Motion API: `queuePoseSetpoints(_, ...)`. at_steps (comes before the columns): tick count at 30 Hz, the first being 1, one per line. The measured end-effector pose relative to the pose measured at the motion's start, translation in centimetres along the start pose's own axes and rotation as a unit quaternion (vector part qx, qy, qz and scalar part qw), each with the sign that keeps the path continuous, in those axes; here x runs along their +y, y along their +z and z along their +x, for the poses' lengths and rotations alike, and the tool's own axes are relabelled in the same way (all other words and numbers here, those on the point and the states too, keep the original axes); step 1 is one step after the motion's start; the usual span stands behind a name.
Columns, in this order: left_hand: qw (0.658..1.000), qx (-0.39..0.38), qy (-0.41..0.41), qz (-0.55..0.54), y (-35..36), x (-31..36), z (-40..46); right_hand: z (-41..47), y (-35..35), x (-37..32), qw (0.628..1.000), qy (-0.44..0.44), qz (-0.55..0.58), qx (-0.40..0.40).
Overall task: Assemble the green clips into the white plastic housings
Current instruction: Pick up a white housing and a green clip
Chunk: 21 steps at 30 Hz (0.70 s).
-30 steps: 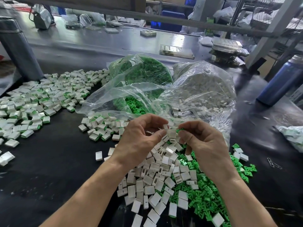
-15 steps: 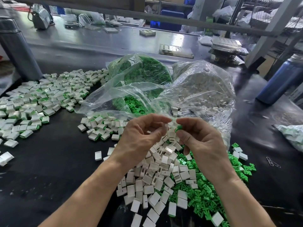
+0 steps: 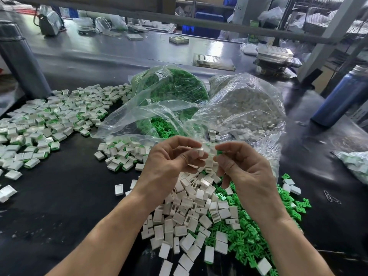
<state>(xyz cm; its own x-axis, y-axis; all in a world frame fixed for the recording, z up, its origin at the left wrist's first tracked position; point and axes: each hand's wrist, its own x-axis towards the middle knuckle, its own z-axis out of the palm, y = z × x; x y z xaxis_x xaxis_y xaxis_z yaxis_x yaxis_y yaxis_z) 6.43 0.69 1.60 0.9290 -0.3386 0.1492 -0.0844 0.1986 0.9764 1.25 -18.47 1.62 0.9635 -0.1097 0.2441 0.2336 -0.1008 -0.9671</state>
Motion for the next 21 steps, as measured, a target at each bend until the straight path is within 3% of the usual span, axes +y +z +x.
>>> queuePoseSetpoints(12, 0.999, -0.029, -0.013, -0.018, 0.27, -0.03, 0.09, 0.00, 0.34, -0.39, 0.999, 0.017, 0.022, 0.022)
queuePoseSetpoints(21, 0.998, -0.032, 0.002, 0.062, 0.37, -0.61, 0.05, -0.27, 0.99, -0.90, 0.999, 0.002, 0.016, 0.036)
